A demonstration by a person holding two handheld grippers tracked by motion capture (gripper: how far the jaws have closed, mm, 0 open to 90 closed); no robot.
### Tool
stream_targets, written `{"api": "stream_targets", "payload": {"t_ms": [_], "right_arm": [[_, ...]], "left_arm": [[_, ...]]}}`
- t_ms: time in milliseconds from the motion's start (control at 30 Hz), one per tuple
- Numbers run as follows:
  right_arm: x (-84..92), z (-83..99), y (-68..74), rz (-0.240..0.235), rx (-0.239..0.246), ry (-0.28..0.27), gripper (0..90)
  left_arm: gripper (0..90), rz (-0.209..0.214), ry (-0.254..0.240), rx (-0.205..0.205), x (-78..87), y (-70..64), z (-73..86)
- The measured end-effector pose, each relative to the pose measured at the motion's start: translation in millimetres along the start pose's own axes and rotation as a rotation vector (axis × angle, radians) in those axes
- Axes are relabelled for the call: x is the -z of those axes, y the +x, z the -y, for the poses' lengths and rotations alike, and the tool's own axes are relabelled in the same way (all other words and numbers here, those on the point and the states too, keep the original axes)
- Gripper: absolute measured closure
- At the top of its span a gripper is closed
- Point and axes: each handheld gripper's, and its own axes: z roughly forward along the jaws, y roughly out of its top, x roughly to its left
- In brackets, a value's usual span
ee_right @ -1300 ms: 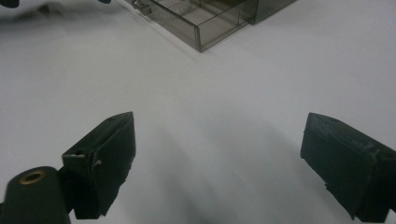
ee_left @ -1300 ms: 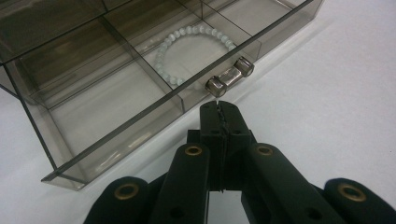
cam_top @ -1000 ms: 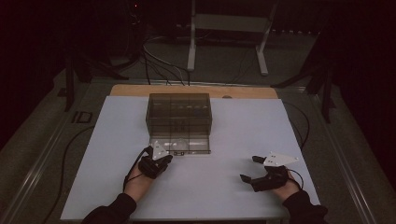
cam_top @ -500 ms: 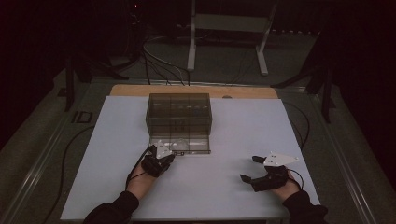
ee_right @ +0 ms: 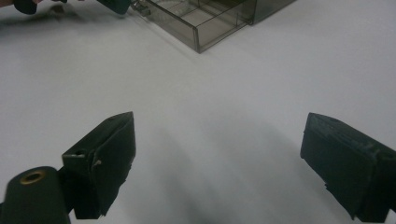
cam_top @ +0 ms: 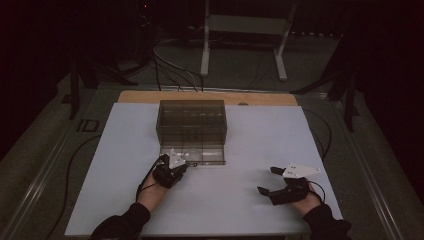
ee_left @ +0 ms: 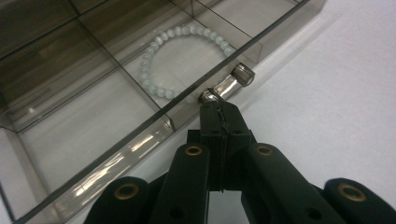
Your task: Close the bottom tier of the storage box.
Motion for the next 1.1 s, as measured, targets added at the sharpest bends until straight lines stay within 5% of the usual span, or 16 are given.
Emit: {"api": "stream_targets", "payload": {"t_ms": [1100], "right_arm": [[1.5,-0.6,-0.2,0.002,0.002,-0.004,10.6]], "left_arm": [[90.0,-0.010,-0.006,0.011,-8.0,8.2,-5.1]]}}
